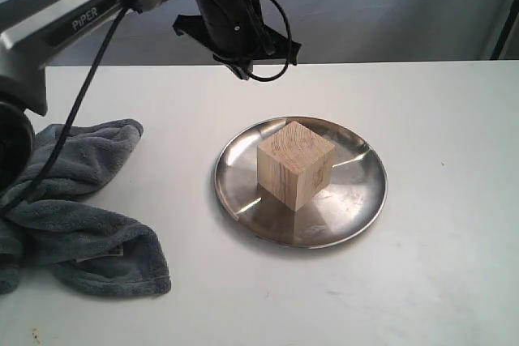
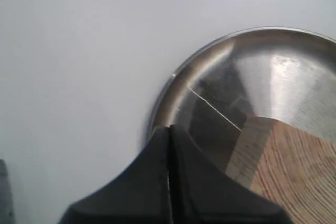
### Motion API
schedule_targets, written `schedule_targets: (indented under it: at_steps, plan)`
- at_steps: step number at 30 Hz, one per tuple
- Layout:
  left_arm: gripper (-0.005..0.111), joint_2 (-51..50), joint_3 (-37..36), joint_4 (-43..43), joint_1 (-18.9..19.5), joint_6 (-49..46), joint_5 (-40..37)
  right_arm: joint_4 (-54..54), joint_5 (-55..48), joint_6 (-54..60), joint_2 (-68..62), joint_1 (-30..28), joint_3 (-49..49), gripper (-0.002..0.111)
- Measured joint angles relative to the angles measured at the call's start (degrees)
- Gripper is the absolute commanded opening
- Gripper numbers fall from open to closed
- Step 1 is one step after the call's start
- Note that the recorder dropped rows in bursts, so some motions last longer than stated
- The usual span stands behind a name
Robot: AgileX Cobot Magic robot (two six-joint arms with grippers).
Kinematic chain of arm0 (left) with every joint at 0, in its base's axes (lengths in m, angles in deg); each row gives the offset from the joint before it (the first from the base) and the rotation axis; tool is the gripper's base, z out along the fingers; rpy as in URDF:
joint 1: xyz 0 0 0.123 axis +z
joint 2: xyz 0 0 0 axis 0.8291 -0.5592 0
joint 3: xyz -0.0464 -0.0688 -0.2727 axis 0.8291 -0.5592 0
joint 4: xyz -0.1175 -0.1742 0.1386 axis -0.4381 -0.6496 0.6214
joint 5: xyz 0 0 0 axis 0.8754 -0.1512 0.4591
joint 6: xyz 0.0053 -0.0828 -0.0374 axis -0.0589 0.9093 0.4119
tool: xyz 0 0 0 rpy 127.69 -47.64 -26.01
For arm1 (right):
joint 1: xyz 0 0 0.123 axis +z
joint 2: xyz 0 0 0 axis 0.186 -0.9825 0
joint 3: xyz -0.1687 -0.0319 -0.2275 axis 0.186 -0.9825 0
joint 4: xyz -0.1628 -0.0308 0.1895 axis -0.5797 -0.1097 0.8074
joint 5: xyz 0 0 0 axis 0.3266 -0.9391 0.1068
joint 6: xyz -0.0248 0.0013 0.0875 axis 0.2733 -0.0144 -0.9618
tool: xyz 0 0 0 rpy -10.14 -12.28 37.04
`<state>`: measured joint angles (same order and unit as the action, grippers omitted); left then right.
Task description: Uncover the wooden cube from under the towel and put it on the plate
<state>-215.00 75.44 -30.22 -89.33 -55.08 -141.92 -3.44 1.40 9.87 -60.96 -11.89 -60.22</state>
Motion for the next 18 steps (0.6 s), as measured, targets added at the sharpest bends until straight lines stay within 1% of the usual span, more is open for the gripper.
schedule_targets:
  at_steps: [6, 18]
  plan:
    - [0.0, 1.21, 0.0, 1.15, 4.4, 0.0, -0.09, 0.0, 0.0, 0.0, 0.0, 0.0, 0.0, 0.0]
    - [0.0, 4.58, 0.0, 1.37, 9.11, 0.0, -0.13, 0.0, 0.0, 0.0, 0.0, 0.0, 0.0, 0.0]
